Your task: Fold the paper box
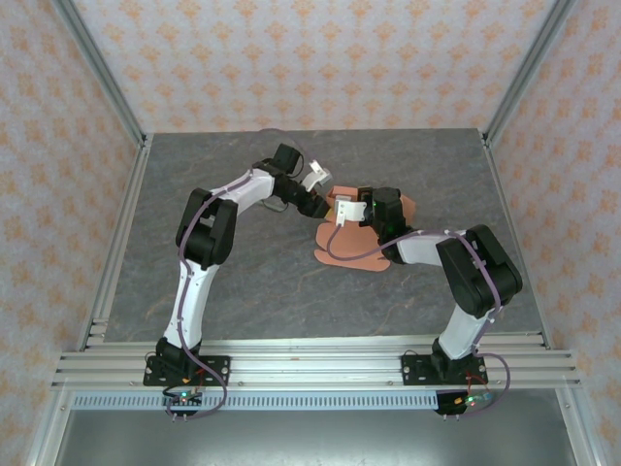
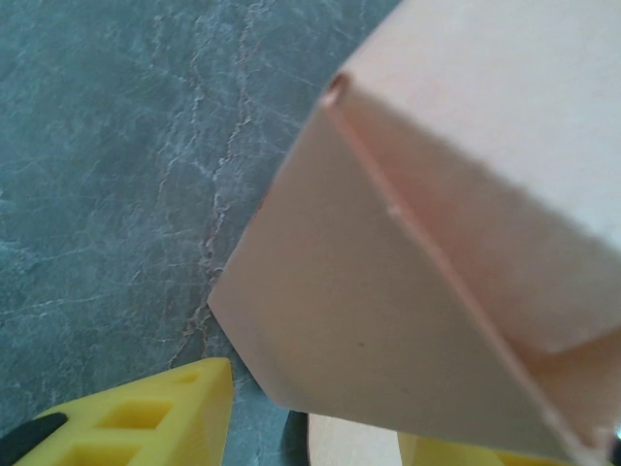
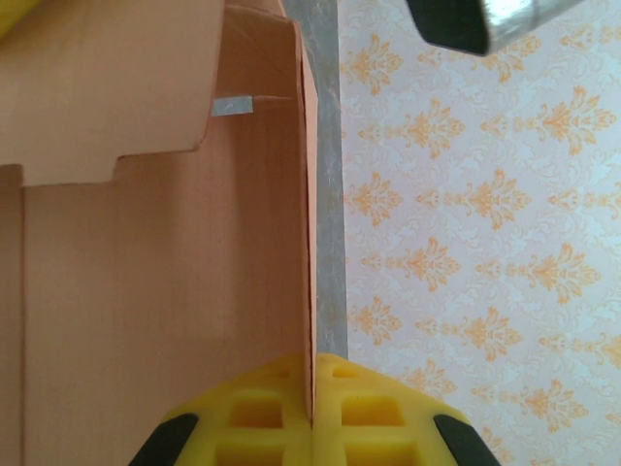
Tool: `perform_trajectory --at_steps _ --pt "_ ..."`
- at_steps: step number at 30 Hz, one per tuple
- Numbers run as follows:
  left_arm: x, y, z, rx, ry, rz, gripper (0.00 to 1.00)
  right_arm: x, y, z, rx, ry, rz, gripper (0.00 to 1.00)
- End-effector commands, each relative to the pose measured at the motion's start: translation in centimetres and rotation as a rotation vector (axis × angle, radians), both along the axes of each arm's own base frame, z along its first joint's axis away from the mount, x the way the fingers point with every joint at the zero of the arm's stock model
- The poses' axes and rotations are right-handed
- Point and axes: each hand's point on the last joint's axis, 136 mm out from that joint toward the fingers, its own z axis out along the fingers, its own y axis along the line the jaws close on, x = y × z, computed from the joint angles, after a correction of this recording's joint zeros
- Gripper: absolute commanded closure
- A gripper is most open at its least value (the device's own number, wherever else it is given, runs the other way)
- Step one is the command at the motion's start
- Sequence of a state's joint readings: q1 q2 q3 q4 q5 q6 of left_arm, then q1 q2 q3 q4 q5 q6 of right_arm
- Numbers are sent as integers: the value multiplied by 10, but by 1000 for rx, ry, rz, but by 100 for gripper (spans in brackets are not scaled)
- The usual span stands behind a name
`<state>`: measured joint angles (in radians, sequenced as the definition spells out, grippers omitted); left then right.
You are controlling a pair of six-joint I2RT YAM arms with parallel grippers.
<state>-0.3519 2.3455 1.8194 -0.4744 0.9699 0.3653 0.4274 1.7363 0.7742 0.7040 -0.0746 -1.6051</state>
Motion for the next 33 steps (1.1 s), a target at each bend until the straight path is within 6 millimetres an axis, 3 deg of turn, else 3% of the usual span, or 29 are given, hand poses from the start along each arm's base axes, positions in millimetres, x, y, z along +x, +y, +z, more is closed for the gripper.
perform_trajectory --at_steps 1,28,33 --pt "17 -3 34 -20 -103 69 51 1 6 20 42 -28 7 100" --pt "28 -11 70 -112 -320 212 49 4 4 4 44 48 -21 100" --pt "31 -13 68 -105 -336 221 48 5 6 4 53 55 -19 100"
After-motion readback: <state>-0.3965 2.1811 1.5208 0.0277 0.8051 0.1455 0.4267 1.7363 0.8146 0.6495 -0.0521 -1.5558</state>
